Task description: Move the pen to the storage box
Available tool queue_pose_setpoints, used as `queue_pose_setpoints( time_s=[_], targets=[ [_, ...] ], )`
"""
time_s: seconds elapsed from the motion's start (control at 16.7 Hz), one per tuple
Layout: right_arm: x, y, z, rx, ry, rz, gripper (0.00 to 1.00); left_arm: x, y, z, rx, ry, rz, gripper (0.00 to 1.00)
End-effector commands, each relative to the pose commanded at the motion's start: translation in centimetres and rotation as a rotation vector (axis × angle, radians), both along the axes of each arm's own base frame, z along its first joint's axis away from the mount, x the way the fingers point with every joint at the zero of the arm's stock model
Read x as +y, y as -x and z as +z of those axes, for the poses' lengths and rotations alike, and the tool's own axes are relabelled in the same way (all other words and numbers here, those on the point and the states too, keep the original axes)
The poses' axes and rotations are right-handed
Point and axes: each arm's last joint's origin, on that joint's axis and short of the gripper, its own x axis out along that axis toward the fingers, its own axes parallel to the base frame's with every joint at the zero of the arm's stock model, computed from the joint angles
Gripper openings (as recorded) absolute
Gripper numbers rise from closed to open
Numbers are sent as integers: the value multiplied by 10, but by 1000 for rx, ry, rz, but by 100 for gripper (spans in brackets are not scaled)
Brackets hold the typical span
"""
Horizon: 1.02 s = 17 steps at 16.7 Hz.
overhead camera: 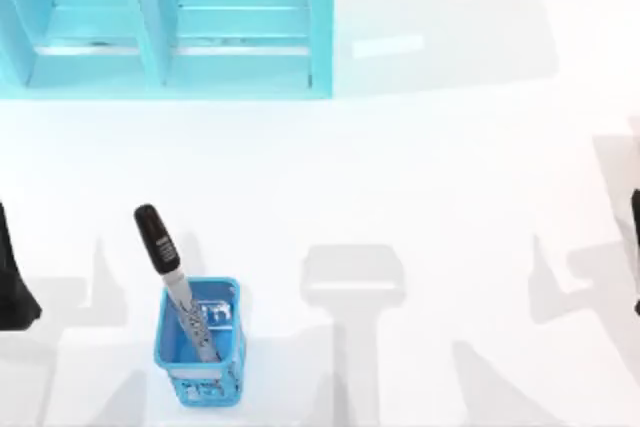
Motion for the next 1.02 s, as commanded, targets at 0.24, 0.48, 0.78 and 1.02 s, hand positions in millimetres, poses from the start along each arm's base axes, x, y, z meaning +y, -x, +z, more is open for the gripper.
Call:
queue_pose_setpoints(
  time_s=[0.24,0.48,0.78,1.02],
  targets=[
    [55,-28,25,131,-15,195,100,0,0,0,0,0,0,100],
    [137,-47,27,251,6,375,100,0,0,0,0,0,0,100],
    [228,-33,-3,373,75,541,100,0,0,0,0,0,0,100],
    [260,-15,-24,429,123,604,100,0,0,0,0,0,0,100]
  ],
)
